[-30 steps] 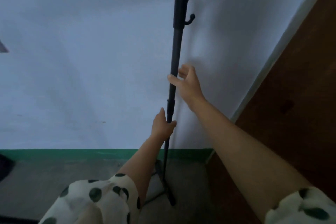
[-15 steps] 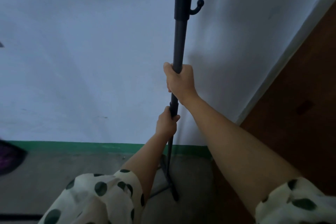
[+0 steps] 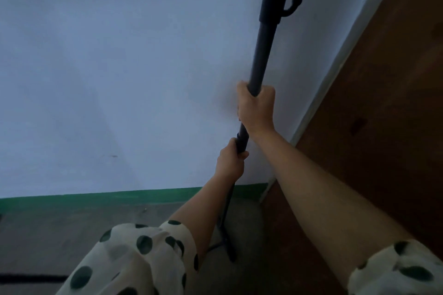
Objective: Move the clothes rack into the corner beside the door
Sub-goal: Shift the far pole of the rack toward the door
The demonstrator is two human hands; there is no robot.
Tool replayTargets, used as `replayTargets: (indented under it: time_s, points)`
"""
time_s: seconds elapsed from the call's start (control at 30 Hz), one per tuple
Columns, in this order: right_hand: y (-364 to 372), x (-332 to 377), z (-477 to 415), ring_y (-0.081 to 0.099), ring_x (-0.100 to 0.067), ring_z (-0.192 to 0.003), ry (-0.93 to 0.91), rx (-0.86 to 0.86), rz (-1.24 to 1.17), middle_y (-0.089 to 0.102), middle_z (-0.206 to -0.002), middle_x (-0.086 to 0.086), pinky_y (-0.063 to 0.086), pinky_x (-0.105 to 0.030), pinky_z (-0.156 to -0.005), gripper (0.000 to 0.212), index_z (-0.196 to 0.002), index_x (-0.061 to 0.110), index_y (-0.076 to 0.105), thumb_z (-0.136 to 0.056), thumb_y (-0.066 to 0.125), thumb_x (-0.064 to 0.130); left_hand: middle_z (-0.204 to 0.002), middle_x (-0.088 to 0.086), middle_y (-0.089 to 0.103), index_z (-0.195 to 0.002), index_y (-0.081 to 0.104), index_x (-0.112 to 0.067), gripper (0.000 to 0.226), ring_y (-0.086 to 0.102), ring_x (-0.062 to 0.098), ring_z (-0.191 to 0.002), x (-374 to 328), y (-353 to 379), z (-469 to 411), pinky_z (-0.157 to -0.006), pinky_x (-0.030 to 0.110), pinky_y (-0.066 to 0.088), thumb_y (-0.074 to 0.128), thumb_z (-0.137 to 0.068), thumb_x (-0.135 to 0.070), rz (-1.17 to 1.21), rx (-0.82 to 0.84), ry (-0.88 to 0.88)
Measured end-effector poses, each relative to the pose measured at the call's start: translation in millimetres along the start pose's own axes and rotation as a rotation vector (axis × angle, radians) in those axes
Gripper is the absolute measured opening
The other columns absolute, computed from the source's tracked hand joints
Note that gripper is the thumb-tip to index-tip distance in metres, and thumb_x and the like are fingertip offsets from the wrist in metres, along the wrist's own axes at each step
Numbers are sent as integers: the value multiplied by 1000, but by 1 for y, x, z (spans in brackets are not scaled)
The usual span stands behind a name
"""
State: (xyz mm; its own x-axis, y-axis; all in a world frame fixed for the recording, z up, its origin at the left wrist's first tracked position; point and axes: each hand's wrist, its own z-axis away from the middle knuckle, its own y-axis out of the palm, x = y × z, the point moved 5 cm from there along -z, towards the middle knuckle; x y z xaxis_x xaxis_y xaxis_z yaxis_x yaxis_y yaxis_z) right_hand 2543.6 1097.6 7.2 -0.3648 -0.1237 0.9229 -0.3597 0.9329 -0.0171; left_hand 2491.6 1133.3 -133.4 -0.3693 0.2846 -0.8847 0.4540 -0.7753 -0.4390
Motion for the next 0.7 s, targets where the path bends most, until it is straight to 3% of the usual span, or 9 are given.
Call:
replayTargets:
  time_s: [0.6, 0.7]
  points:
    - [-77, -24, -29, 34, -29, -41, -12, -123, 46, 35, -50, -14, 30, -45, -36, 39, -54, -13, 37, -83, 54, 5, -135, 18, 55, -133, 44, -8, 40, 52, 31, -123, -39, 68, -10, -104, 47, 44, 51, -94, -10, 13, 141, 50]
    - [-76, -26, -32, 34, -24, -38, 16, -90, 38, 35, -46, -9, 32, -41, -38, 37, -53, -5, 39, -84, 55, 8, -137, 18, 54, -135, 43, -7, 42, 52, 31, -124, -39, 65, -10, -105, 46, 43, 52, -94, -12, 32, 148, 54]
